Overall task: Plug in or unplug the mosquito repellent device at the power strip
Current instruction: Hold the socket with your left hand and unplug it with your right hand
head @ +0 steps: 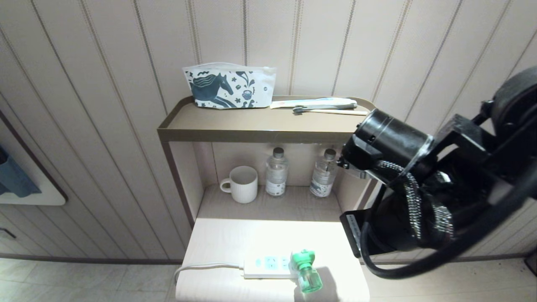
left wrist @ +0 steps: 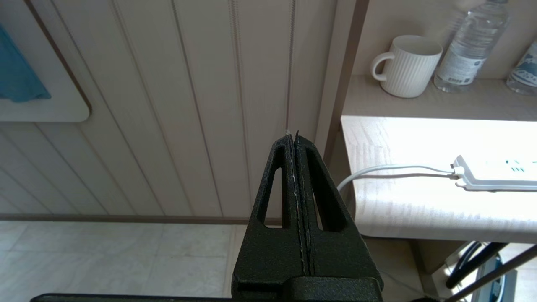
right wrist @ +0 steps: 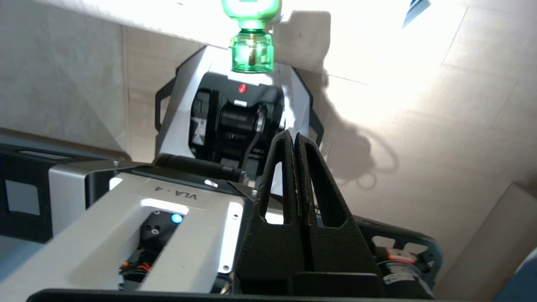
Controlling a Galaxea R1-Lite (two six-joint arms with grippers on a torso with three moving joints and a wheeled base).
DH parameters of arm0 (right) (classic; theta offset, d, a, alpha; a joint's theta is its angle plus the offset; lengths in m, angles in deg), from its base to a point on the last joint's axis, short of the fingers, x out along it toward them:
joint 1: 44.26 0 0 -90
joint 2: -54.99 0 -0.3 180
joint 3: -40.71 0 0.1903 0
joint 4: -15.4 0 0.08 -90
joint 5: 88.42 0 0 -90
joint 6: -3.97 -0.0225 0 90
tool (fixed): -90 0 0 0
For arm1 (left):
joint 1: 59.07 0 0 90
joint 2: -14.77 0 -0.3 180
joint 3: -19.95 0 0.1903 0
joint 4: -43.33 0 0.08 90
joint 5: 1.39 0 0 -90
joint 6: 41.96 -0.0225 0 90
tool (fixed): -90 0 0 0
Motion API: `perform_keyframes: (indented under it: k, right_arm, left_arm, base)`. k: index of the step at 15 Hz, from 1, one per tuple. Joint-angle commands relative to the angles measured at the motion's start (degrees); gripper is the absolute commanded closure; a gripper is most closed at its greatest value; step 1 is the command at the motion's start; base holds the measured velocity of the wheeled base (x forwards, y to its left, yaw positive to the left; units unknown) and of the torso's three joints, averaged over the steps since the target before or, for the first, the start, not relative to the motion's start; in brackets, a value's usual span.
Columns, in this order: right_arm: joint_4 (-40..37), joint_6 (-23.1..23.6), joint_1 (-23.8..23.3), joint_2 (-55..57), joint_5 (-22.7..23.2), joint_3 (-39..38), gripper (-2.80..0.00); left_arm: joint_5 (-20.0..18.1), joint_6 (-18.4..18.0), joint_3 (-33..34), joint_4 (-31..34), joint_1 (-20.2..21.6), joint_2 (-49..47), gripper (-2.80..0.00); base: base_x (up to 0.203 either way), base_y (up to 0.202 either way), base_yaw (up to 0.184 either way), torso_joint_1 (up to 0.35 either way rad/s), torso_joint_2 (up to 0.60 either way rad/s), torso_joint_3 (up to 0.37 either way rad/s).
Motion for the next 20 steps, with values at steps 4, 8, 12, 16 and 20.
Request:
perform_keyframes:
  k: [4,8,12,16,20]
  right_arm:
    - [6.64,0.76,-0.4,-15.79,-7.97,-7.15,0.0]
    - [8.61,-0.06,-2.46,-30.0,-21.25,-13.65,0.0]
    - [10.01,3.47,-7.5,-53.31,-26.07,-19.64,0.0]
    - [11.24,8.84,-21.8,-71.93,-28.65,-35.96,0.0]
    - [14.4,9.87,-34.82,-79.84,-27.26,-53.8,0.0]
  left_arm:
    - [-0.02,-0.01,0.0,0.0,0.0,0.02,0.0]
    - [-0.02,-0.01,0.0,0.0,0.0,0.02,0.0]
    - [-0.02,-0.08,0.0,0.0,0.0,0.02,0.0]
    - [-0.05,-0.01,0.0,0.0,0.0,0.02,0.0]
    - [-0.02,-0.01,0.0,0.0,0.0,0.02,0.0]
  base:
    - [0.0,0.0,0.0,0.0,0.0,0.0]
    - [0.0,0.0,0.0,0.0,0.0,0.0]
    - [0.0,0.0,0.0,0.0,0.0,0.0]
    - [0.0,0.0,0.0,0.0,0.0,0.0]
    - [0.0,0.0,0.0,0.0,0.0,0.0]
